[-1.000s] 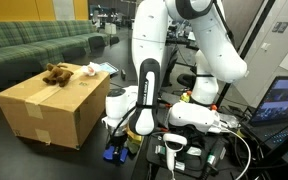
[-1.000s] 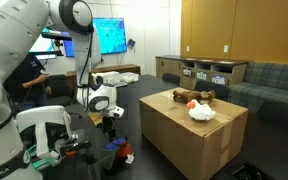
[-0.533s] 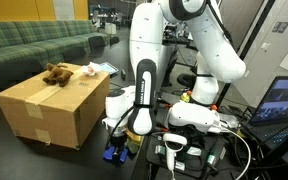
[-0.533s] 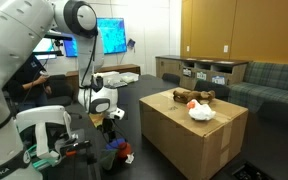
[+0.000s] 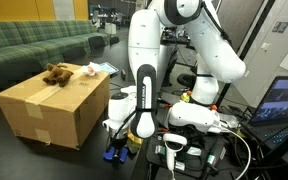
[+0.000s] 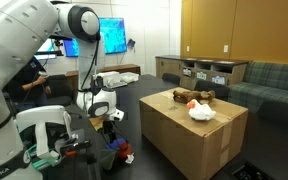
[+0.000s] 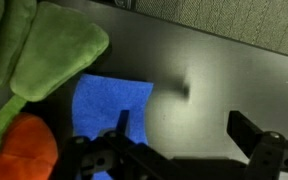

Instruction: Swap the things on the box with the things on the table

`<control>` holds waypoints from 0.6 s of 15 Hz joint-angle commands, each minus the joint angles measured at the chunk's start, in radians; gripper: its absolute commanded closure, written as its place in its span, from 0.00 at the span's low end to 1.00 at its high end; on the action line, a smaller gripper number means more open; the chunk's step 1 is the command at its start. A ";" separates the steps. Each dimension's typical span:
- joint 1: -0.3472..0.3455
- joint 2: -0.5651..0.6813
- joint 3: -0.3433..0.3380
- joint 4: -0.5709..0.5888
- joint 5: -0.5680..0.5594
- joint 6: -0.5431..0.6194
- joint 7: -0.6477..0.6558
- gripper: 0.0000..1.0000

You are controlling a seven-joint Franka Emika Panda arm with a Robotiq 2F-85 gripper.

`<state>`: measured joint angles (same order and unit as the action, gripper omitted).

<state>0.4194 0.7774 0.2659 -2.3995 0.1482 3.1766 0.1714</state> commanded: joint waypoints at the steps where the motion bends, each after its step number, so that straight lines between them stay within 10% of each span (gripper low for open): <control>1: -0.004 0.028 0.002 0.007 -0.034 0.057 -0.018 0.00; 9: -0.009 0.008 -0.015 -0.004 -0.056 0.091 -0.053 0.00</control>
<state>0.4190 0.7895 0.2556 -2.3998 0.1213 3.2410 0.1351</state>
